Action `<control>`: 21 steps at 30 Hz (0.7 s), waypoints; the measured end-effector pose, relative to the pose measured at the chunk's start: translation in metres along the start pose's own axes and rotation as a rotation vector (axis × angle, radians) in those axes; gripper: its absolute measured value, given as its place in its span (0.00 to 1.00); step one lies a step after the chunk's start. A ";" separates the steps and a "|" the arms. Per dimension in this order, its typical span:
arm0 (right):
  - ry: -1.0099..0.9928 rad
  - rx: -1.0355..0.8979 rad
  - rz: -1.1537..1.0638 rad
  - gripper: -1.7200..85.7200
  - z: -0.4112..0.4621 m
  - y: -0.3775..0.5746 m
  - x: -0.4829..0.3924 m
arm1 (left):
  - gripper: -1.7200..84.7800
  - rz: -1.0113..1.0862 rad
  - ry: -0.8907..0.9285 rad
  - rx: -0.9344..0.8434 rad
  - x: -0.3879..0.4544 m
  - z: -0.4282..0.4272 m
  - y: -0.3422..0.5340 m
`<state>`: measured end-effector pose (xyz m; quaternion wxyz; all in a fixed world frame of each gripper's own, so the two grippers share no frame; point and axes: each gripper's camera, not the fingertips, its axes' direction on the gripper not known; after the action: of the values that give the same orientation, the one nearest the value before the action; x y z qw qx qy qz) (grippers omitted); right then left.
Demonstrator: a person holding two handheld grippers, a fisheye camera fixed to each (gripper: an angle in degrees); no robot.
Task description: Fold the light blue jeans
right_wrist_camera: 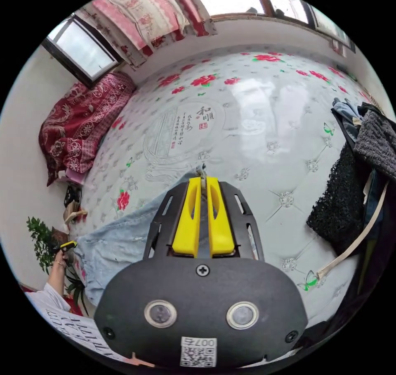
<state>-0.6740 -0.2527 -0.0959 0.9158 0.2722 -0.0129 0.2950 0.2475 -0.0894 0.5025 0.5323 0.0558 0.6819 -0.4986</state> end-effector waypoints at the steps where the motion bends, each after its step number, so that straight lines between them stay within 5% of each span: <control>1: -0.065 0.051 -0.012 0.02 -0.027 0.006 0.002 | 0.03 -0.005 0.033 0.066 0.000 -0.020 0.014; 11: -0.233 0.202 -0.283 0.02 -0.207 0.139 0.014 | 0.03 0.086 0.138 0.466 0.028 -0.165 0.180; 21: -0.062 -0.172 0.049 0.02 -0.150 0.351 0.118 | 0.02 -0.156 0.174 0.184 0.026 -0.058 0.338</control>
<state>-0.7893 0.1245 -0.0295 0.9274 0.2012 -0.0734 0.3067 0.4028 0.1100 0.2690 0.4233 0.0941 0.6792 -0.5921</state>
